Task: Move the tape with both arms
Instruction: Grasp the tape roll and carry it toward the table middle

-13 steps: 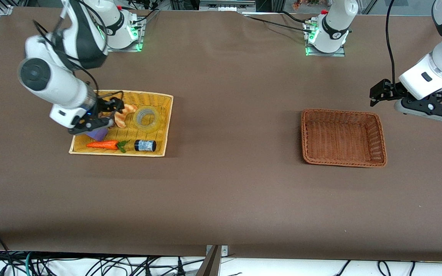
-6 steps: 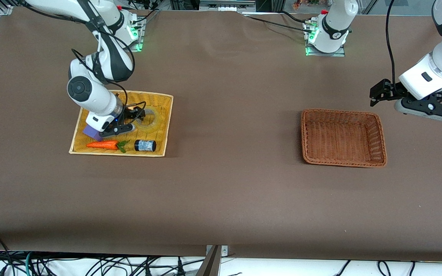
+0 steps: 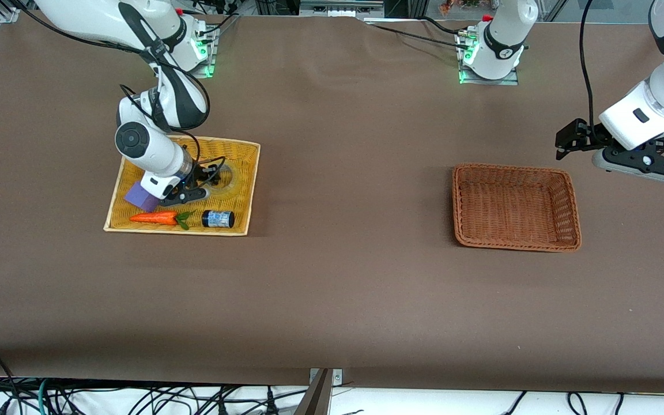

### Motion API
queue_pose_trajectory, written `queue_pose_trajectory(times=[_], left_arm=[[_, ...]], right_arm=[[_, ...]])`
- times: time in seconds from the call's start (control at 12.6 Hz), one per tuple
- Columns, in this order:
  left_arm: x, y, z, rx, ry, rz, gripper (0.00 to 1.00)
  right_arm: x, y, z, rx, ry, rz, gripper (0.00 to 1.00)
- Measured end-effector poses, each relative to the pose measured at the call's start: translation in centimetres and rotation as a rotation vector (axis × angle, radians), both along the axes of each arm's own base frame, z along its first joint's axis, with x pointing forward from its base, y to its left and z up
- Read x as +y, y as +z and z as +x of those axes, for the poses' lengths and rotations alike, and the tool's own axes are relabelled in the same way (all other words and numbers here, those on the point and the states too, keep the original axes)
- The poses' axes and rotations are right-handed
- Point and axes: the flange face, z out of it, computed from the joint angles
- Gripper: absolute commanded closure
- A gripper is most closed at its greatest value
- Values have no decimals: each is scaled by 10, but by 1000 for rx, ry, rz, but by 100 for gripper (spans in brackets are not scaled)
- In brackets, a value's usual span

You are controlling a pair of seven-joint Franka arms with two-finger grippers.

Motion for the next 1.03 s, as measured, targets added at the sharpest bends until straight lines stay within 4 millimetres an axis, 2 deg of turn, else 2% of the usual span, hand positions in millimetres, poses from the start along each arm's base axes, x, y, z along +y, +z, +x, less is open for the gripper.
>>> queue_pose_trajectory(times=[0.16, 0.32, 0.4, 0.64, 0.79, 0.87, 1.03], left_arm=[[0, 0, 0, 1, 0, 0, 0], [0, 0, 0, 1, 0, 0, 0], [0, 0, 0, 1, 0, 0, 0], [0, 0, 0, 1, 0, 0, 0], [0, 0, 0, 1, 0, 0, 0], [0, 0, 0, 1, 0, 0, 0], [-1, 0, 0, 1, -1, 0, 0]], right_arm=[[0, 2, 0, -2, 0, -1, 100], [5, 16, 7, -8, 6, -2, 100], [11, 31, 13, -5, 16, -4, 100], [50, 103, 39, -6, 51, -4, 100], [98, 139, 40, -18, 35, 0, 100], [133, 145, 31, -20, 19, 1, 100], [211, 133, 2, 6, -19, 0, 100]])
